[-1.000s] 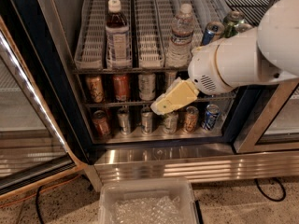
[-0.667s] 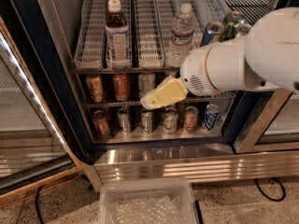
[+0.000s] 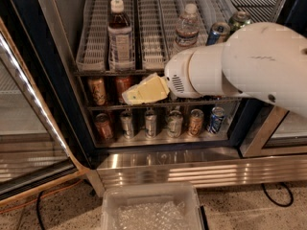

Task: Pick blue plastic bottle from top shelf of fridge

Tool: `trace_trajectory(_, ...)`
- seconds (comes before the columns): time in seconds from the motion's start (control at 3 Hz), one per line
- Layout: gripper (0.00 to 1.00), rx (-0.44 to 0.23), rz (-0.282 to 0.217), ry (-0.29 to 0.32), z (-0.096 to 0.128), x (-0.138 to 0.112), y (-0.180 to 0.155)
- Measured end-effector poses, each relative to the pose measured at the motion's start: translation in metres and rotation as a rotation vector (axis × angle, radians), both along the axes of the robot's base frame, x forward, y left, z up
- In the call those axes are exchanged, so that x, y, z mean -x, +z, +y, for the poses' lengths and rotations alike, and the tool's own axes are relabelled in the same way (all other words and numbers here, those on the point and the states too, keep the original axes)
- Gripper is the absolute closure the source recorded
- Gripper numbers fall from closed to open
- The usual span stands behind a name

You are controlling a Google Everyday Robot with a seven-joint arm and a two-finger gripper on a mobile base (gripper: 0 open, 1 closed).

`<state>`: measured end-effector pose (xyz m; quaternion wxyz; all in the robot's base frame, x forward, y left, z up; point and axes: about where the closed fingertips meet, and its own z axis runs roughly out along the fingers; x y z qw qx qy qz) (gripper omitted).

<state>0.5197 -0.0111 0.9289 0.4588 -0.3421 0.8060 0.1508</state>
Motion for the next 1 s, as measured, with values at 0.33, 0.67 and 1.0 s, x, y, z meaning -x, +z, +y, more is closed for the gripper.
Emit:
trace_trajectory(0.33, 0.00, 0.001, -0.001, 0.002, 0.001, 0.000, 0.000)
trace_trajectory(0.67, 0.00, -0.031, -0.036, -0.009, 0.016, 0.002, -0.003)
trace_trajectory(1.0, 0.00, -0.099, -0.078, -0.034, 0.051, 0.008, -0.013)
